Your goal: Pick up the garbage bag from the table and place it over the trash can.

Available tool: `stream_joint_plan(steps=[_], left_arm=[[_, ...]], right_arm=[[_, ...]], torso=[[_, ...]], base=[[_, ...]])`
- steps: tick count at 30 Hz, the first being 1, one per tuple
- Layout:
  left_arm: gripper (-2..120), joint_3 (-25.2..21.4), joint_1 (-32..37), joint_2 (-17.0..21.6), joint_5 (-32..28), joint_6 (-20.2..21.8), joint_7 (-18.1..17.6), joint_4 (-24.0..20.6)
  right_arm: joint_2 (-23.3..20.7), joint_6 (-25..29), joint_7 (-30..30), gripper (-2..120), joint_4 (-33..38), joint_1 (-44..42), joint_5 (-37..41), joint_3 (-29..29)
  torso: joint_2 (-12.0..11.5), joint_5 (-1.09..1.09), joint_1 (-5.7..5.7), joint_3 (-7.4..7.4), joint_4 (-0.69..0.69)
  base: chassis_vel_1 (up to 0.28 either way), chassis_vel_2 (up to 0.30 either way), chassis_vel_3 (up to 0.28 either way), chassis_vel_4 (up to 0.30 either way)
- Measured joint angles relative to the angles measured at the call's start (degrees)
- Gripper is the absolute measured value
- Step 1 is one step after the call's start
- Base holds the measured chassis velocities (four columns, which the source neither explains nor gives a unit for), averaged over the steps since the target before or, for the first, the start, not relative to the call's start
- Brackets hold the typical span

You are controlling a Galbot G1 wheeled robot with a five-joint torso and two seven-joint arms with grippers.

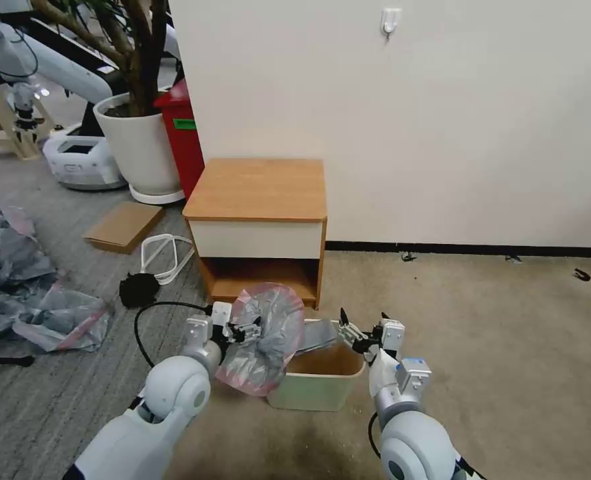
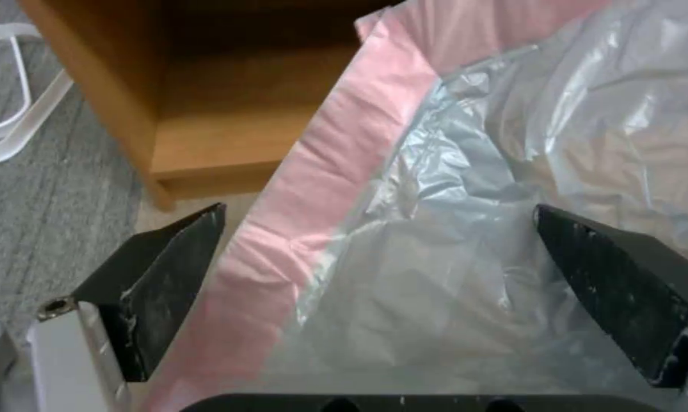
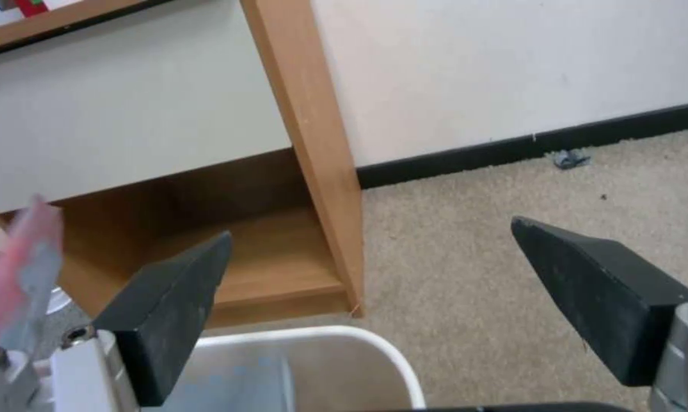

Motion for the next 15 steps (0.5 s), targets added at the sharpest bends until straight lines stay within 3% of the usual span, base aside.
stream_joint_plan(steps=[7,15], left_arm=[[100,0.3,-0.3,0.0,-0.2,-0.5,-0.7,-0.2],[100,-2.9,3.7,4.5,-4.6,0.8,-0.6,-7.1]], right_arm=[[0.0,0.1,0.0,95,0.3,-0.5,0.0,0.5],[-0.1,0.2,-0.1,95,1.4,-1.5,-0.2,1.4]], torso=[[0.0,-0.01,0.0,0.0,0.0],[0.0,0.0,0.0,-0.01,0.01]], base=[[0.0,0.0,0.0,0.0],[0.0,0.0,0.0,0.0]])
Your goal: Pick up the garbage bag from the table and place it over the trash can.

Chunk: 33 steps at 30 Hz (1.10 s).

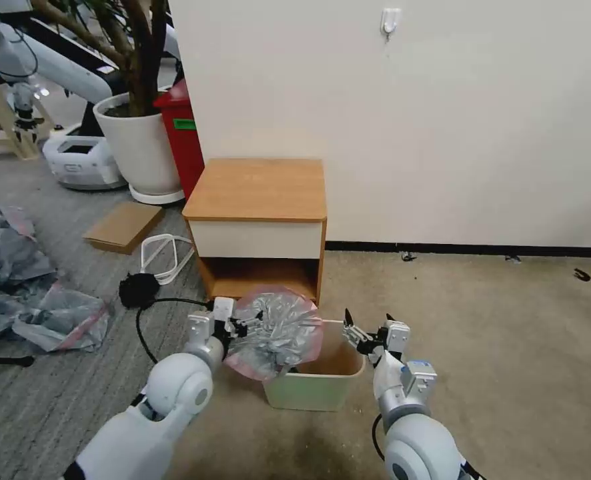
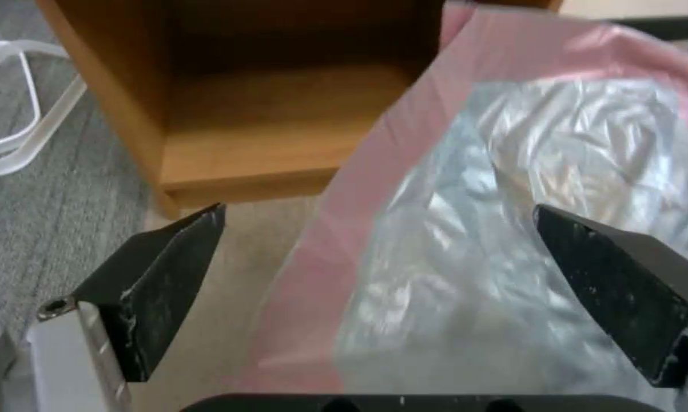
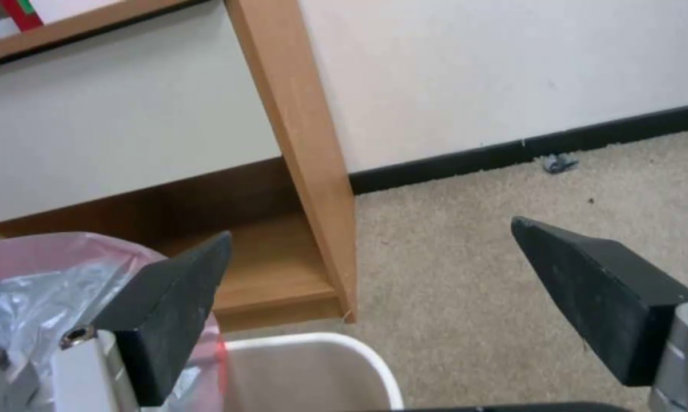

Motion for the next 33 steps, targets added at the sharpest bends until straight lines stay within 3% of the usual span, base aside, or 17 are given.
stream_joint_plan(steps=[6,15,20,21,23,26,33], left_arm=[[100,-2.0,1.8,1.3,-0.4,0.5,0.9,-1.6],[100,-7.5,4.3,3.5,-0.3,-0.8,5.3,-6.3],[100,-9.4,4.8,5.2,-6.6,-1.4,7.1,-10.4],[100,-9.4,4.8,5.2,-6.6,-1.4,7.1,-10.4],[100,-9.3,4.9,5.4,-12.1,-0.3,7.2,-12.1],[100,-8.1,4.9,5.4,-13.8,1.3,7.0,-12.4],[100,-4.3,4.6,4.8,-15.0,6.2,1.4,-12.1]], right_arm=[[-0.1,0.0,0.0,95,0.5,-0.5,-0.1,0.3],[0.3,0.2,-0.1,94,1.1,-1.3,-0.7,0.1],[0.4,0.2,-0.1,95,1.7,-1.7,-0.9,0.2],[0.4,0.2,-0.1,95,1.7,-1.7,-0.9,0.2],[0.4,0.1,-0.1,95,2.0,-2.0,-1.0,0.3],[0.5,0.1,-0.2,95,2.1,-2.3,-1.2,0.4],[0.8,0.3,-0.3,93,2.1,-2.8,-1.3,0.5]], torso=[[0.0,-0.01,0.0,0.0,0.0],[0.0,-0.01,0.0,0.0,0.0],[0.0,0.0,0.0,0.0,0.0],[0.0,0.0,0.0,0.0,0.0],[0.0,0.0,0.0,0.0,-0.01],[0.0,0.0,0.0,0.0,-0.01],[0.0,0.0,0.0,0.01,-0.01]], base=[[0.0,0.0,0.0,0.0],[0.0,0.0,0.0,0.0],[0.0,0.0,0.0,0.0],[0.0,0.0,0.0,0.0],[0.0,0.0,0.0,0.0],[0.0,0.0,0.0,0.0],[0.0,0.0,0.0,0.0]])
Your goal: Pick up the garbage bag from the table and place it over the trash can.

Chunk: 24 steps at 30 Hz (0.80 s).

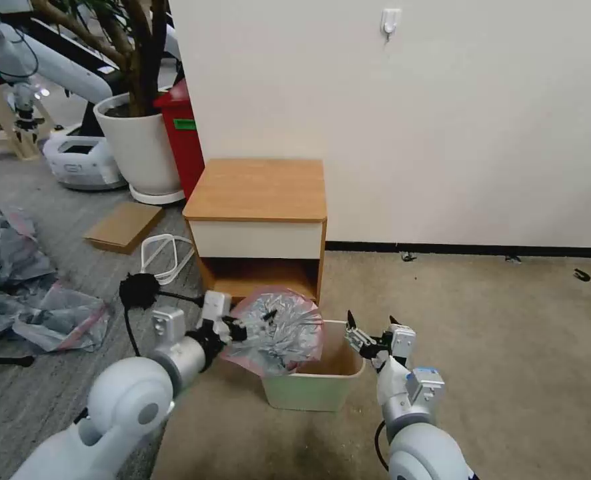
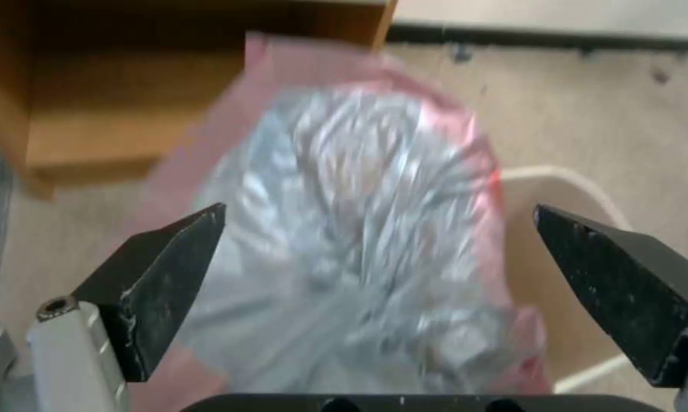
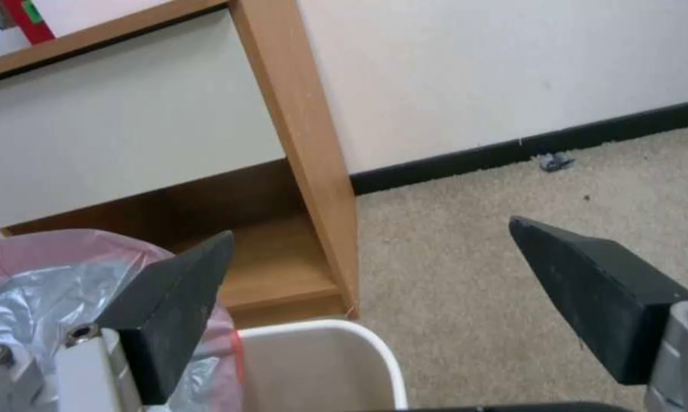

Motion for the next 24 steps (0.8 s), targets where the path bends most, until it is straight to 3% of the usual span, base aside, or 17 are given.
stream_joint_plan(steps=[3,8,24], left_arm=[[100,1.7,-0.8,-0.4,-2.2,2.9,-4.1,0.4],[100,3.3,-2.1,-0.9,-4.3,3.2,-7.5,1.7],[100,6.0,-3.5,-1.3,-4.6,3.5,-9.8,5.5]], right_arm=[[0.4,0.3,-0.2,93,-0.3,0.0,0.0,0.0],[1.0,0.6,-0.6,92,-1.0,0.0,-0.2,-0.1],[1.3,1.4,-1.0,83,-2.5,0.3,-0.4,-0.3]], torso=[[0.0,0.0,0.0,0.0,0.0],[0.0,0.0,0.0,0.0,0.0],[0.0,0.0,0.0,0.0,0.0]], base=[[0.0,0.0,0.0,0.0],[0.0,0.0,0.0,0.0],[0.0,0.0,0.0,0.0]])
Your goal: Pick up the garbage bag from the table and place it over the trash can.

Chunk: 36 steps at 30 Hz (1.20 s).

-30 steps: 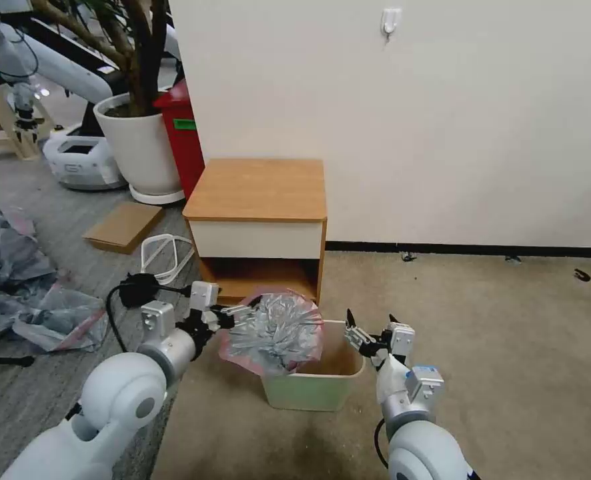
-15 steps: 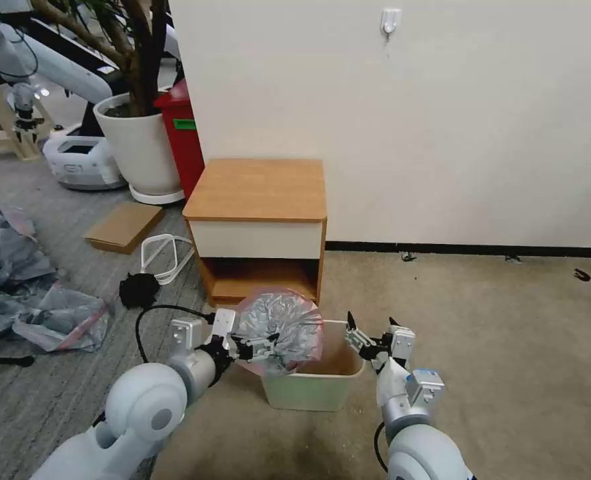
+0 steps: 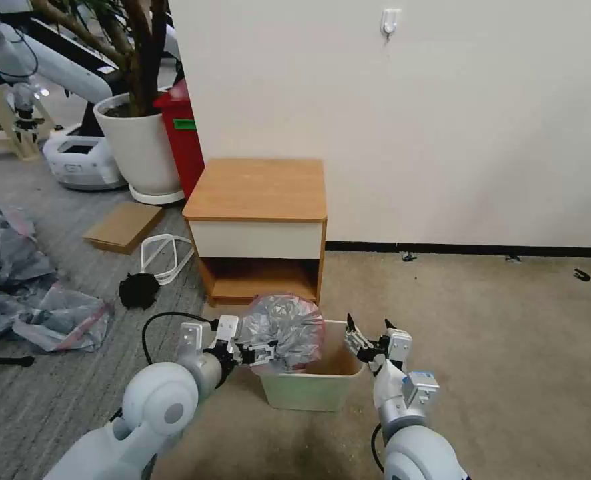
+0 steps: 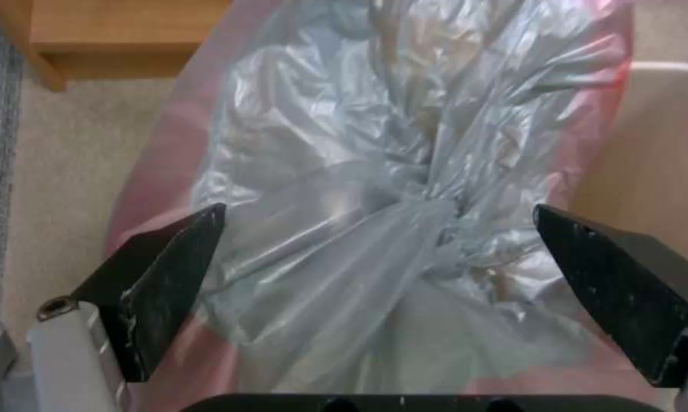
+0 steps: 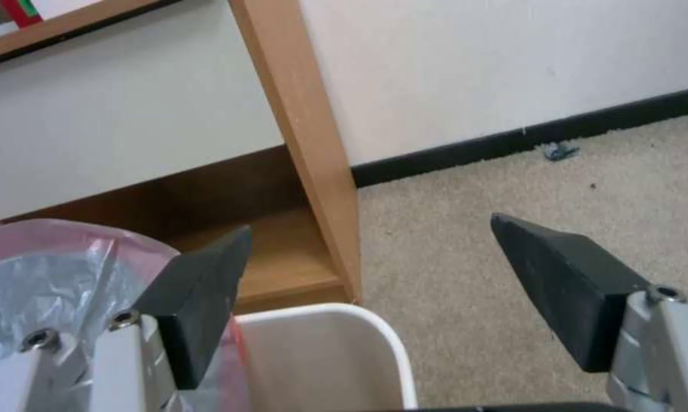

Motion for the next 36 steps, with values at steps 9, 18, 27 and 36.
stream_joint_plan(steps=[9,18,27,36], left_arm=[[100,1.6,-1.2,-0.6,0.2,-0.1,-0.2,2.1],[90,3.4,-2.6,-1.7,0.2,-0.2,-1.6,4.4],[77,4.1,-3.3,-2.1,0.2,-0.2,-2.0,5.8],[70,5.6,-4.6,-2.7,-0.6,-0.2,-3.9,7.5]], right_arm=[[-0.4,0.4,-0.1,80,-0.3,0.1,0.0,0.1],[-0.5,0.9,-0.1,72,-1.3,0.4,0.0,0.3],[-0.4,1.1,-0.2,68,-1.8,0.6,0.0,0.4],[-0.3,1.3,-0.2,65,-2.5,0.7,0.1,0.5]], torso=[[0.0,0.0,0.0,0.0,0.0],[0.0,0.0,0.0,0.0,0.0],[0.0,0.0,0.0,0.0,0.0],[0.0,0.0,0.0,0.0,0.0]], base=[[0.0,0.0,0.0,0.0],[0.0,0.0,0.0,0.0],[0.0,0.0,0.0,0.0],[0.0,0.0,0.0,0.0]])
